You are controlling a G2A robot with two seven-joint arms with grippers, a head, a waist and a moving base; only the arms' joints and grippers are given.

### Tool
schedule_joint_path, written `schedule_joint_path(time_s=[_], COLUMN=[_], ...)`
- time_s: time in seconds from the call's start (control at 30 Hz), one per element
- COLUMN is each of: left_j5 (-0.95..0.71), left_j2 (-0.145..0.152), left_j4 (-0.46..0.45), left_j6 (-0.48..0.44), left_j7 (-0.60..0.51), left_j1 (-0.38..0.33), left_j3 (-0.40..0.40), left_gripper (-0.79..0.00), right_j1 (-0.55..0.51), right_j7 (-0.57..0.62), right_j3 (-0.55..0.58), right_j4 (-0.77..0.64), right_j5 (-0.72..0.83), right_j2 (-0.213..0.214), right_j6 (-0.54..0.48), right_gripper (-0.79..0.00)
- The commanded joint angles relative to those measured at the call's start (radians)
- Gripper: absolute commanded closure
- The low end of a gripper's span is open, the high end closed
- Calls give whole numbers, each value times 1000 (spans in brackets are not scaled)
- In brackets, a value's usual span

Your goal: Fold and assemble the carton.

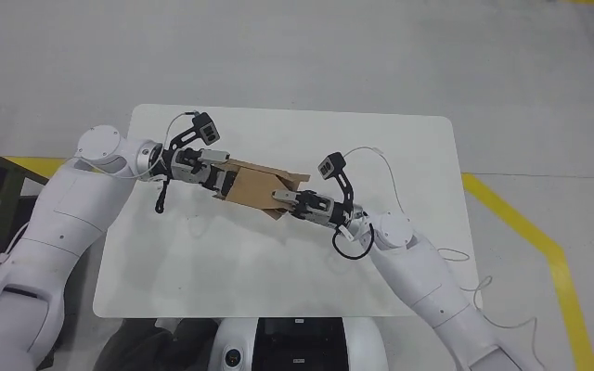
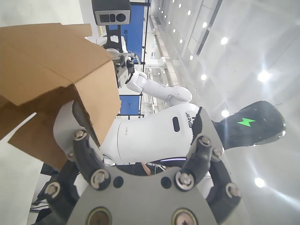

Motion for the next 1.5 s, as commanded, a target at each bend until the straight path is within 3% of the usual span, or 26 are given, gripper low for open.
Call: schedule_joint_path(time_s=[0.0, 0.03, 0.13, 0.67, 0.9, 1.2, 1.47], left_j5=[-9, -14, -26, -2, 17, 46, 88], left_j2=[4, 5, 9, 23, 23, 21, 17], left_j4=[1, 1, 1, 20, 29, 39, 29], left_j6=[0, 1, 1, -39, -53, -63, -60], left_j7=[0, 0, 0, 0, 0, 0, 21], left_j1=[-4, -5, -10, -48, -56, -56, -40], left_j3=[10, 15, 33, 108, 110, 91, 62], left_gripper=[-517, -376, -311, -289, -197, -179, -80], right_j1=[1, 2, 4, 11, 6, 3, 3], right_j7=[1, 3, 12, 36, 34, 29, 24], right_j3=[-1, -1, -3, 4, 10, 14, 15], right_j4=[3, 4, 8, 33, 27, 20, 20], right_j5=[7, 10, 22, 39, 30, 31, 25], right_j2=[-2, -3, -6, -16, -18, -21, -25], right_j6=[1, 1, 1, -1, 4, 15, 22], right_gripper=[0, 0, 0, 0, 0, 0, 0])
